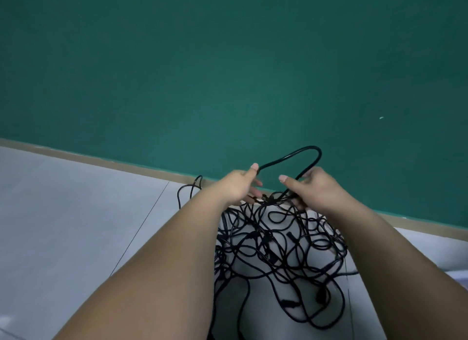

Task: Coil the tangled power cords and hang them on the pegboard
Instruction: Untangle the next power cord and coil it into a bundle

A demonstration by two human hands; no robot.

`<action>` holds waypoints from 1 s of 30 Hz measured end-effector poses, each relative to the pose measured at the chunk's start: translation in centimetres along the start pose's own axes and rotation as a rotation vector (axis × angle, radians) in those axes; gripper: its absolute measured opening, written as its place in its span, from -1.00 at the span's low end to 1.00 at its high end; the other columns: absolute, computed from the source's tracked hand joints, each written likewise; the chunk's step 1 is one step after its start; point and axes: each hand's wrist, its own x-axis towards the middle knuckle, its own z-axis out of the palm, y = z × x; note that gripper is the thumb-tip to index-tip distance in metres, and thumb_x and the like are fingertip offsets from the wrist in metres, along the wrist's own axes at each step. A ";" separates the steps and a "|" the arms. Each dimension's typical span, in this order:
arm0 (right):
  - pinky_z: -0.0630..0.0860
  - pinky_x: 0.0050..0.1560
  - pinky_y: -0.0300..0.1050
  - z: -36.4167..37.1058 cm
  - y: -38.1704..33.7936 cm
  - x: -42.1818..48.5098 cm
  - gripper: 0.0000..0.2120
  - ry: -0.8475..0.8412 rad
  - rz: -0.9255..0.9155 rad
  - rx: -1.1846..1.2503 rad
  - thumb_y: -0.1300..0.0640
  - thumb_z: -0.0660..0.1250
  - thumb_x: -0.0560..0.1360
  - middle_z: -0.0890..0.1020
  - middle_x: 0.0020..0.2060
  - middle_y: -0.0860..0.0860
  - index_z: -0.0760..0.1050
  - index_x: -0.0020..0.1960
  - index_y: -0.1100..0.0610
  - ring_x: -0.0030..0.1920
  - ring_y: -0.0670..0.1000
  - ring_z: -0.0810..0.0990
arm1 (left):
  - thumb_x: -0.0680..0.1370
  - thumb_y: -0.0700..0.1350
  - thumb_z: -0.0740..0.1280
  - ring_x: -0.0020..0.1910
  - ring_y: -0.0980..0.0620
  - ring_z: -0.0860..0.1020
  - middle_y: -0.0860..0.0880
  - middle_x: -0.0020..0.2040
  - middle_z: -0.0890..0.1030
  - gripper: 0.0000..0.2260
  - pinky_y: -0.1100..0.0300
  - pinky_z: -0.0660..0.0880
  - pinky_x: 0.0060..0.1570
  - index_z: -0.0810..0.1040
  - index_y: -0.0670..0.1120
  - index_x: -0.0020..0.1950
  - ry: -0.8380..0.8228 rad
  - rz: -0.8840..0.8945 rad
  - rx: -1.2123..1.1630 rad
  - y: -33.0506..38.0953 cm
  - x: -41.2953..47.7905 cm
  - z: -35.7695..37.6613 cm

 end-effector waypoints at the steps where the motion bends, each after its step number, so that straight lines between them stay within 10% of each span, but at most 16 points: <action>1: 0.67 -0.09 0.10 -0.8 -0.2 -0.3 -0.57 0.039 0.007 0.095 -0.21 0.47 0.56 0.76 -0.26 0.12 0.48 0.01 0.15 -0.30 0.09 0.70 | 0.75 0.27 -0.01 0.11 -0.05 0.72 0.05 0.04 0.78 -0.47 -0.11 0.48 0.37 0.65 -0.01 0.25 -0.029 0.005 -0.014 0.3 0.0 0.5; 8: 0.55 -0.35 -0.21 -6.3 -1.0 -2.1 -0.90 0.108 0.078 0.756 0.23 0.42 0.63 0.66 -0.23 0.11 0.56 0.02 0.28 -0.39 -0.04 0.52 | 0.70 0.03 0.15 0.26 0.06 0.61 0.18 0.27 0.67 -0.72 -0.11 0.47 0.43 0.65 0.26 0.14 -0.034 0.224 -0.074 3.4 -0.4 3.8; 13: 0.52 -0.36 -0.24 -9.8 -0.5 -3.3 -0.84 0.317 0.005 0.953 0.29 0.38 0.59 0.62 -0.29 0.06 0.53 0.16 0.25 -0.38 -0.05 0.53 | 0.63 0.08 0.45 0.08 0.02 0.68 0.01 0.06 0.77 -0.83 0.06 0.56 0.18 0.64 0.00 0.07 -0.184 0.396 -0.005 5.5 -1.0 5.6; 18: 0.54 -0.21 -0.14 -11.6 2.2 -4.5 -0.89 0.509 -0.100 0.423 0.10 0.37 0.64 0.68 -0.16 0.10 0.65 0.05 0.10 -0.33 -0.05 0.57 | 0.71 0.03 0.33 -0.23 -0.13 0.76 -0.05 -0.16 0.76 -0.84 -0.16 0.67 -0.09 0.52 -0.02 0.01 -0.022 0.465 0.069 8.4 -3.3 6.4; 22: 0.55 -0.10 0.00 -12.4 3.0 -6.0 -0.56 0.335 -0.159 0.165 -0.26 0.22 0.68 0.67 -0.19 -0.05 0.72 -0.08 -0.01 -0.27 0.00 0.58 | 0.73 0.12 0.25 -0.37 0.02 0.71 0.05 -0.27 0.73 -0.83 -0.06 0.68 -0.14 0.50 0.09 0.01 0.126 0.506 0.421 10.0 -5.1 6.5; 30: 0.48 0.28 0.06 -11.8 3.0 -8.4 -0.52 0.434 -0.459 -0.411 -0.20 0.24 0.67 0.60 0.28 -0.10 0.40 0.55 -0.11 0.26 0.05 0.46 | 0.70 0.18 0.26 -0.23 -0.07 0.50 0.03 -0.03 0.41 -0.80 0.10 0.41 -0.27 0.60 0.13 0.14 0.684 0.846 0.701 12.2 -7.0 8.0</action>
